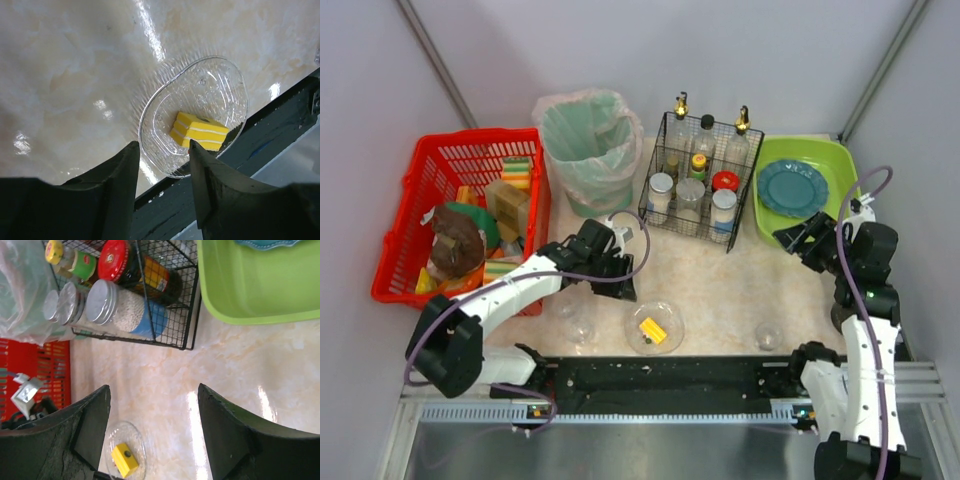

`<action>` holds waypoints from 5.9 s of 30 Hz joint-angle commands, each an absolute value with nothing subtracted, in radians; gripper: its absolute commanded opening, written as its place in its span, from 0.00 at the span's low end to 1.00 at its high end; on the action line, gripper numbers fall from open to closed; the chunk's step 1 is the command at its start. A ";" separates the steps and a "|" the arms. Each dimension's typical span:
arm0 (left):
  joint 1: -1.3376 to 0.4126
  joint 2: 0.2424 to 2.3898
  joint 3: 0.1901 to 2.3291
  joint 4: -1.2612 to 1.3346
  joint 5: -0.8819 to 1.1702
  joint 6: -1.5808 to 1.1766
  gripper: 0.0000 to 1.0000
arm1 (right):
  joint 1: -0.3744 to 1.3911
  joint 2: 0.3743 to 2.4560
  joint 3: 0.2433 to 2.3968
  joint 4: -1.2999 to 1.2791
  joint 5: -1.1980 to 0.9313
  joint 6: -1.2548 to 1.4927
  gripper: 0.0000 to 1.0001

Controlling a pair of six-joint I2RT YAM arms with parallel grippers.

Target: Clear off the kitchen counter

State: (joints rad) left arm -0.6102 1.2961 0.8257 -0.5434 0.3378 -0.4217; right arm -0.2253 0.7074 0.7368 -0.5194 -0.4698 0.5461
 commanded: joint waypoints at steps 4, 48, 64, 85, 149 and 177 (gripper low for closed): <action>-0.643 1.347 0.746 -0.442 0.295 -0.454 0.44 | -0.218 0.678 0.716 -0.528 -0.560 0.572 0.68; -0.667 1.285 1.021 -0.606 0.207 -0.525 0.00 | -0.218 0.701 0.667 -0.531 -0.531 0.569 0.73; -0.542 1.399 1.406 -0.854 0.276 -0.512 0.00 | -0.218 0.664 0.638 -0.523 -0.518 0.595 0.73; -0.134 1.600 1.850 -0.919 0.496 -0.614 0.00 | -0.218 0.630 0.638 -0.540 -0.545 0.683 0.73; -0.311 1.600 1.631 0.222 -0.756 0.276 0.00 | -0.216 0.630 0.759 -0.581 -0.514 0.715 0.73; -0.333 1.605 2.062 -0.555 -0.398 -0.236 0.00 | -0.215 0.591 0.804 -0.482 -0.721 0.640 0.91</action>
State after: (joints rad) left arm -0.3412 1.6699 1.9957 -0.3695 -0.6155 -0.0772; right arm -0.2245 0.6216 0.7479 -0.6075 -0.6121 0.6533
